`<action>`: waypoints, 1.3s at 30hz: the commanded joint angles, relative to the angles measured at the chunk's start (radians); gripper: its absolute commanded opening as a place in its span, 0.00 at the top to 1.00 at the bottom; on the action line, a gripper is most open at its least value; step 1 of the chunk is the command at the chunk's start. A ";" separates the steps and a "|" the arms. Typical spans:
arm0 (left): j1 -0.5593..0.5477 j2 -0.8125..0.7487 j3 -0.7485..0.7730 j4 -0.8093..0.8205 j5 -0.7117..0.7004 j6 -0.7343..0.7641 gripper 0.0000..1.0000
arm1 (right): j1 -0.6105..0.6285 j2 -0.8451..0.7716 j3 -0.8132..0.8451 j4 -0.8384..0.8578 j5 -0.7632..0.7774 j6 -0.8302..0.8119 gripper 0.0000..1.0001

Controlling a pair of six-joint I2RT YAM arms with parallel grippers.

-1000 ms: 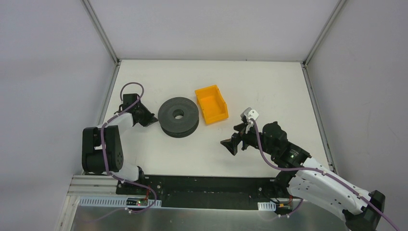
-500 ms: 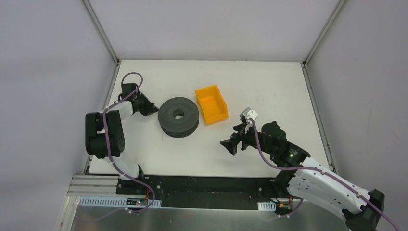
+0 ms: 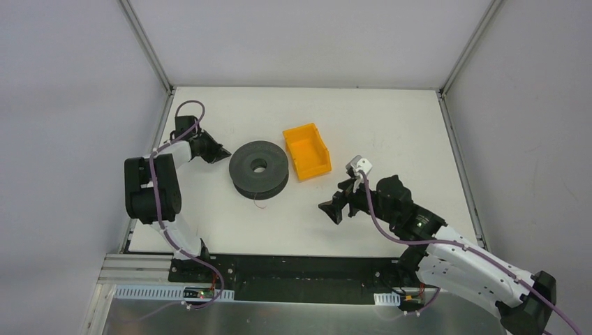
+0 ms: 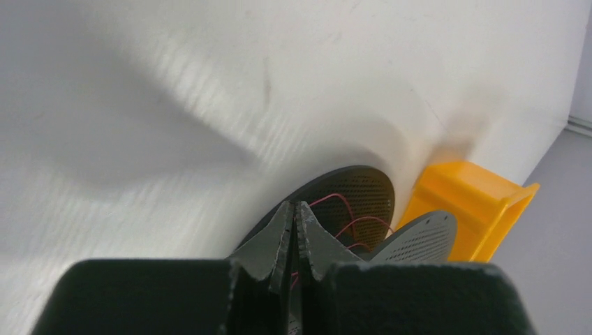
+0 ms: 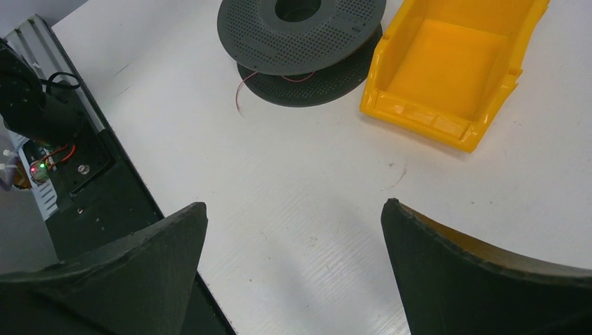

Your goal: Wrap the cables

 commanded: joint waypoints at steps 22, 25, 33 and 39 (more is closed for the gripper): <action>0.047 -0.642 -0.202 -0.331 -0.133 0.111 0.77 | 0.249 0.918 0.164 0.730 0.231 0.357 0.57; 0.051 -0.712 -0.206 -0.372 -0.093 0.149 0.76 | 0.279 1.011 0.200 0.783 0.282 0.386 0.58; 0.052 -0.853 -0.334 -0.394 -0.032 0.179 0.73 | 0.296 1.144 0.241 0.856 0.412 0.488 0.62; 0.053 -0.872 -0.332 -0.412 -0.001 0.183 0.73 | 0.292 1.168 0.237 0.911 0.400 0.441 0.79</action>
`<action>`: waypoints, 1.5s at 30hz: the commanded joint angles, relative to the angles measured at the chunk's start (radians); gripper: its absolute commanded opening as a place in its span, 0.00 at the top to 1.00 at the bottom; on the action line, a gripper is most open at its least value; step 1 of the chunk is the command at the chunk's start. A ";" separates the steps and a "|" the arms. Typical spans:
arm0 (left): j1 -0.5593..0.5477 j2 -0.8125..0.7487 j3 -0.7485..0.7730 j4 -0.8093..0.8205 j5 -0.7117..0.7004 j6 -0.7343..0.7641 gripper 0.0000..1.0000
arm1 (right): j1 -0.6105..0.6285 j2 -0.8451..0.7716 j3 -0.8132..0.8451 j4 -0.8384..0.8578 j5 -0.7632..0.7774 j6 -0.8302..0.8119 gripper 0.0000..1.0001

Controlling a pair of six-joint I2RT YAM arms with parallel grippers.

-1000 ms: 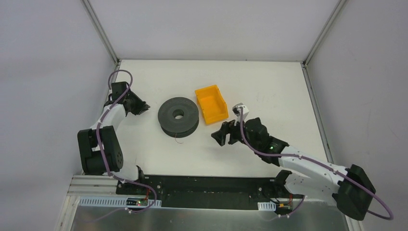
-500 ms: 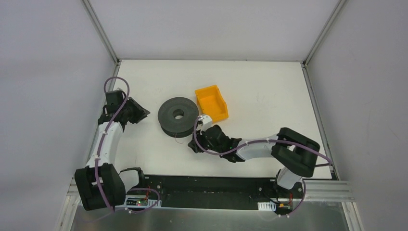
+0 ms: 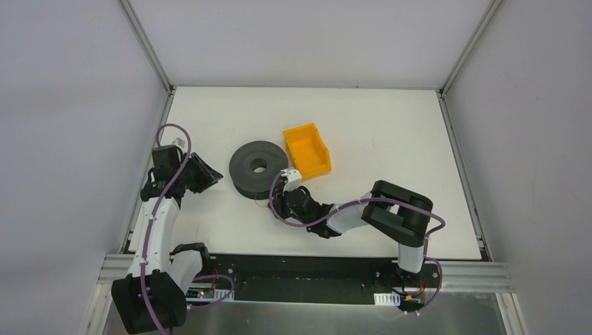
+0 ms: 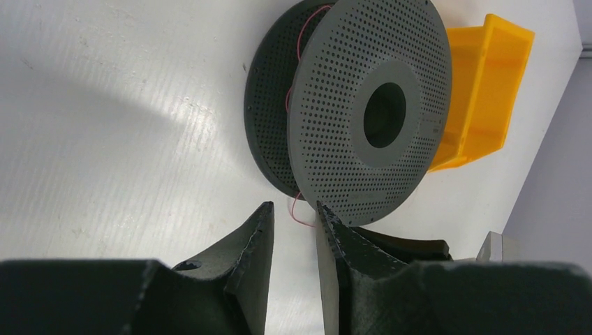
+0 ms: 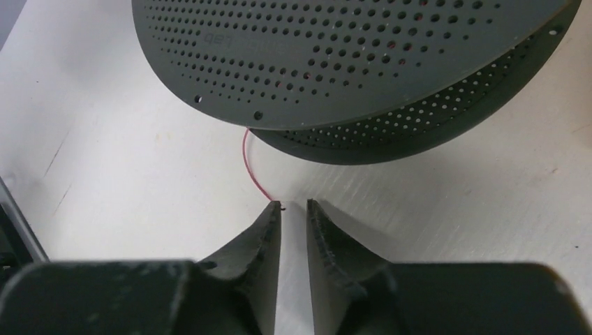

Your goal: Wrap the cables

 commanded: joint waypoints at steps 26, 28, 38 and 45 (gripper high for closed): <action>0.006 -0.026 -0.123 0.057 0.115 -0.116 0.73 | -0.078 0.098 -0.043 0.436 0.122 -0.145 1.00; 0.005 -0.028 -0.126 0.058 0.115 -0.119 0.73 | -0.080 0.116 -0.041 0.457 0.137 -0.143 1.00; 0.007 -0.040 -0.142 0.068 0.113 -0.123 0.73 | -0.095 0.162 -0.028 0.521 0.185 -0.137 1.00; 0.007 -0.042 -0.143 0.071 0.115 -0.125 0.73 | -0.098 0.184 -0.021 0.588 0.200 -0.219 1.00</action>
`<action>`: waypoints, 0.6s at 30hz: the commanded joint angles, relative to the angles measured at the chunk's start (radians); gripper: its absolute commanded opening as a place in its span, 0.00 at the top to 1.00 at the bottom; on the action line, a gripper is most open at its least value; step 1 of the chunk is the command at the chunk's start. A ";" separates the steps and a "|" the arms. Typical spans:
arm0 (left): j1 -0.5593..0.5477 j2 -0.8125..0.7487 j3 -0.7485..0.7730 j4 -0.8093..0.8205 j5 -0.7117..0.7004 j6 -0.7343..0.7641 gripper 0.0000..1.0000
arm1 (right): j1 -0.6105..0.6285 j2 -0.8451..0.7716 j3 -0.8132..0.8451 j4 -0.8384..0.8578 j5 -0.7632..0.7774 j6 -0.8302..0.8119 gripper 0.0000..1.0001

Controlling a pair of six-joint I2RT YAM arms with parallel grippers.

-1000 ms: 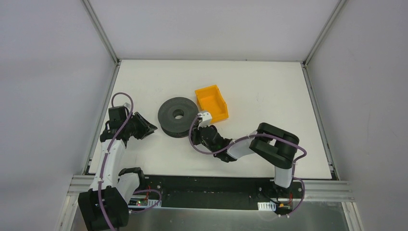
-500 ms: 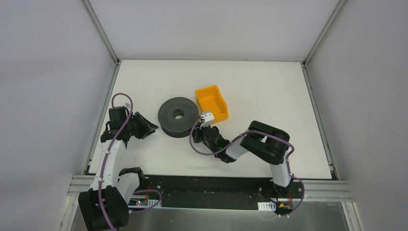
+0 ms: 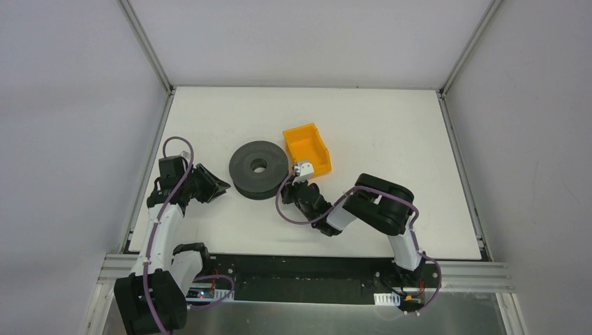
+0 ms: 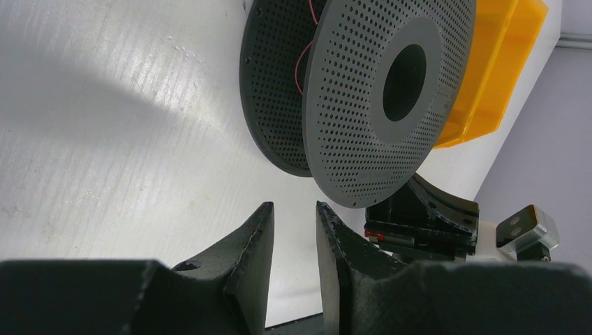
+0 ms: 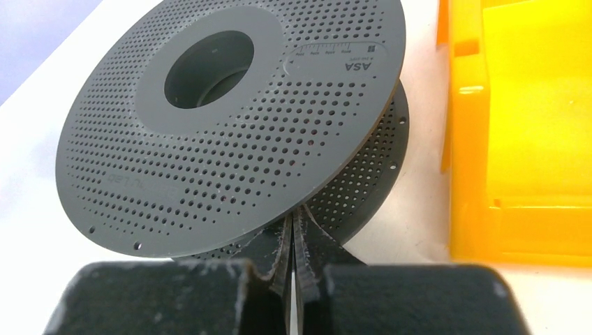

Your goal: Wrap the cables

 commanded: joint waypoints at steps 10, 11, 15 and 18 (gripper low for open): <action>0.007 -0.016 -0.008 0.024 0.018 -0.019 0.73 | -0.016 0.053 0.034 0.162 0.054 -0.081 1.00; 0.007 -0.015 -0.008 0.024 0.019 -0.020 0.73 | -0.016 0.056 0.035 0.166 0.056 -0.079 1.00; 0.007 -0.014 -0.009 0.024 0.016 -0.020 0.73 | -0.019 0.062 0.035 0.176 0.053 -0.079 1.00; 0.006 -0.013 -0.009 0.025 0.015 -0.022 0.73 | -0.019 0.059 0.030 0.183 0.049 -0.076 1.00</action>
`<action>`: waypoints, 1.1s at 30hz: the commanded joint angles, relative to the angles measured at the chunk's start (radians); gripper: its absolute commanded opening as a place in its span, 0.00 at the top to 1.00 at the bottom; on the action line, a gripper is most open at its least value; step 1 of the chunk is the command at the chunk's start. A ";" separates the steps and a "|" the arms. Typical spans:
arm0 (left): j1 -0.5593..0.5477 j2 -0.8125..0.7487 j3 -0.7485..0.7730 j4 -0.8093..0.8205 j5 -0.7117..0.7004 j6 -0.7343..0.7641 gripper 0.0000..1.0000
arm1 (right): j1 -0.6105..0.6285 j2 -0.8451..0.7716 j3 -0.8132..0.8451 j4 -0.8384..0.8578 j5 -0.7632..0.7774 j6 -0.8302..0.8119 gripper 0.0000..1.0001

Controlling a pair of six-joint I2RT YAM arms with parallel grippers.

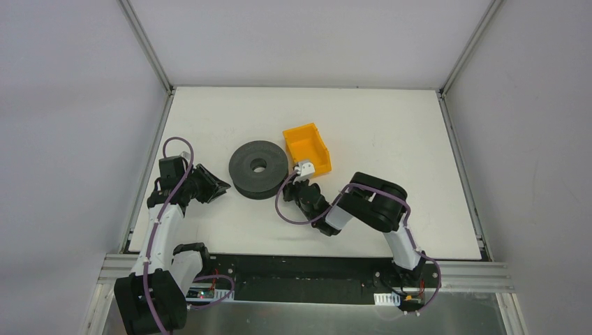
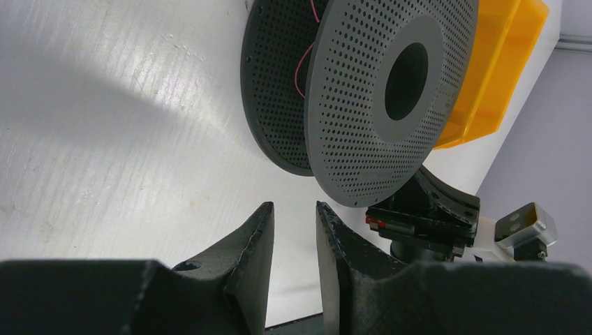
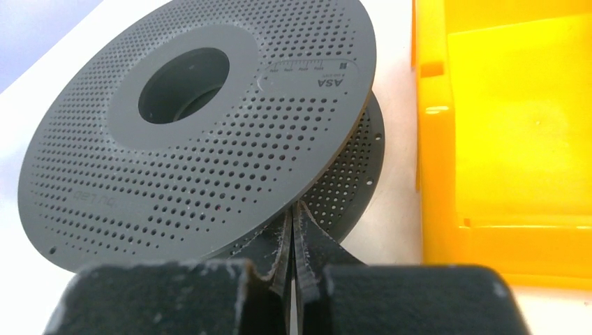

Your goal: Wrap the cables

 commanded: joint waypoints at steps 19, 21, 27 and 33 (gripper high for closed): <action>0.007 -0.032 0.002 0.023 0.016 -0.025 0.71 | 0.004 -0.076 -0.079 0.125 0.016 0.034 0.74; 0.006 -0.031 0.005 0.023 0.017 -0.026 0.72 | 0.005 -0.096 -0.101 0.125 0.017 0.037 0.73; 0.006 -0.029 0.010 0.023 0.006 -0.027 0.72 | 0.008 -0.168 -0.160 0.091 0.028 0.083 0.71; 0.007 -0.023 0.033 0.023 -0.028 -0.003 0.71 | 0.009 -0.196 -0.169 0.017 0.031 0.146 0.77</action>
